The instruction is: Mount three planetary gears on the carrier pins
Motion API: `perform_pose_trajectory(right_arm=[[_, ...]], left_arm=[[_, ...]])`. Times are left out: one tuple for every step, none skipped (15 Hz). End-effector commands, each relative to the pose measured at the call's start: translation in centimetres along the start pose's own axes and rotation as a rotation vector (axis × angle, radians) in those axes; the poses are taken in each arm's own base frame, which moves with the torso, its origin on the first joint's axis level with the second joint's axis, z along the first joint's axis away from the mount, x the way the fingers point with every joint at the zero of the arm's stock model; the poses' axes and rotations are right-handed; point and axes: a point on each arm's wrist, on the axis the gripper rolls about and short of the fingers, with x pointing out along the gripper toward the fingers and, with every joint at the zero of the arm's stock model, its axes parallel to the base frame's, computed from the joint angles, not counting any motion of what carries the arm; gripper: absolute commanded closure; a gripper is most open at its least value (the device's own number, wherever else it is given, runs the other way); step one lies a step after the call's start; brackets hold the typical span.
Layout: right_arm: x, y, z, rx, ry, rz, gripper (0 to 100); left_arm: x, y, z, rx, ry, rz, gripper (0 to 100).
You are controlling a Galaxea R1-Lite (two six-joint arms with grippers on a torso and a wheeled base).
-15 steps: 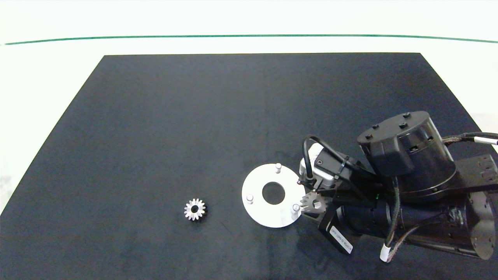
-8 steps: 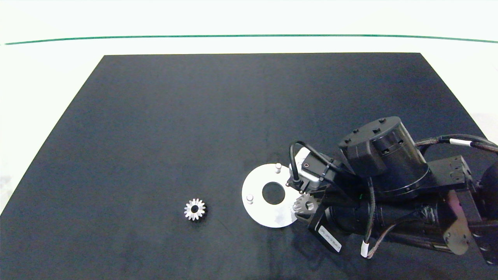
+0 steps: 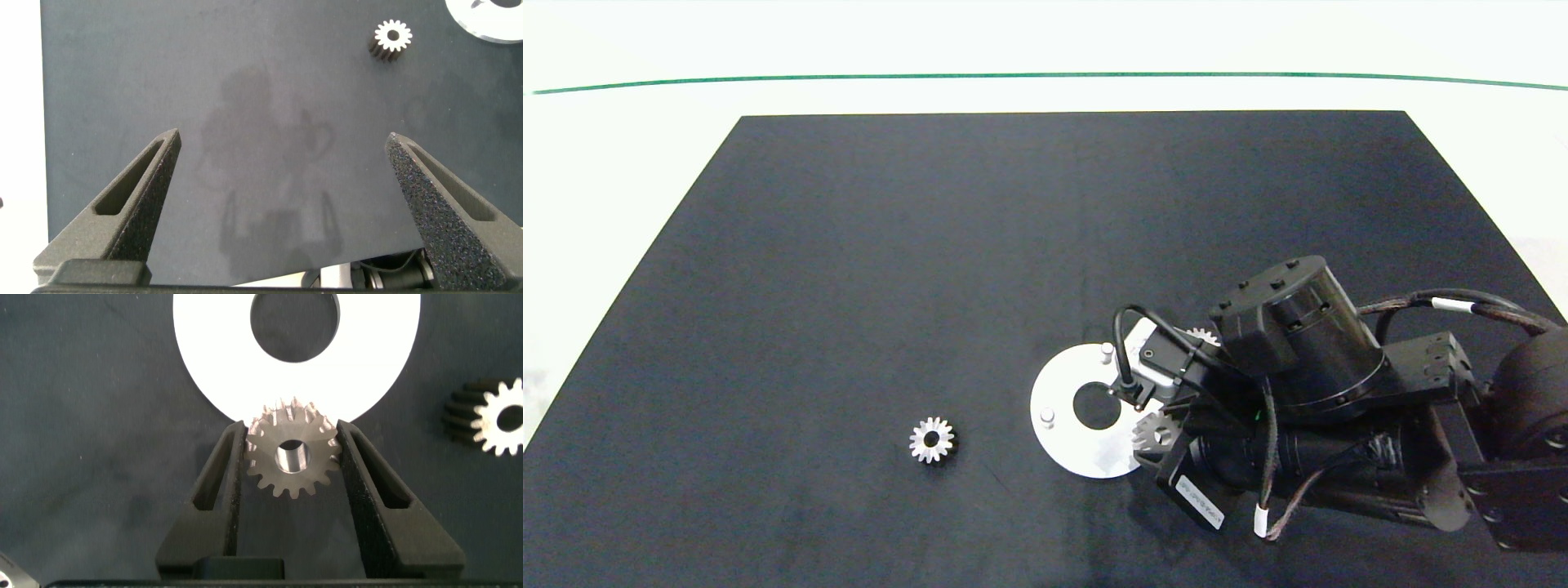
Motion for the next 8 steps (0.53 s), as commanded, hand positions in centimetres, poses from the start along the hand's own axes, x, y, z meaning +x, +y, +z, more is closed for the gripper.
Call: perform_pose_trajectory(right_arm=[[0.48,0.05,0.32,-0.003,0.003,0.0,81],[0.52,0.05,0.35,-0.003,0.003,0.0,81],[0.51,0.0,0.37,-0.001,0.002,-0.002,81],[0.6,0.02,0.39,0.0,0.003,0.0,81],[0.6,0.02,0.39,0.0,0.003,0.0,81],[0.65,0.03,0.38,0.0,0.005,0.0,81],[0.65,0.03,0.38,0.0,0.005,0.0,81],[0.65,0.03,0.38,0.0,0.005,0.0,81]], left_arm=[[0.0,0.0,0.01,0.001,0.002,0.0,0],[0.03,0.0,0.02,0.0,0.003,-0.002,0],[0.05,0.01,0.03,0.0,0.005,-0.002,0],[0.05,0.01,0.03,0.0,0.005,-0.002,0],[0.05,0.01,0.03,0.0,0.005,-0.002,0],[0.05,0.01,0.03,0.0,0.005,-0.002,0],[0.05,0.01,0.03,0.0,0.005,-0.002,0],[0.0,0.01,0.06,0.001,0.002,-0.002,0]])
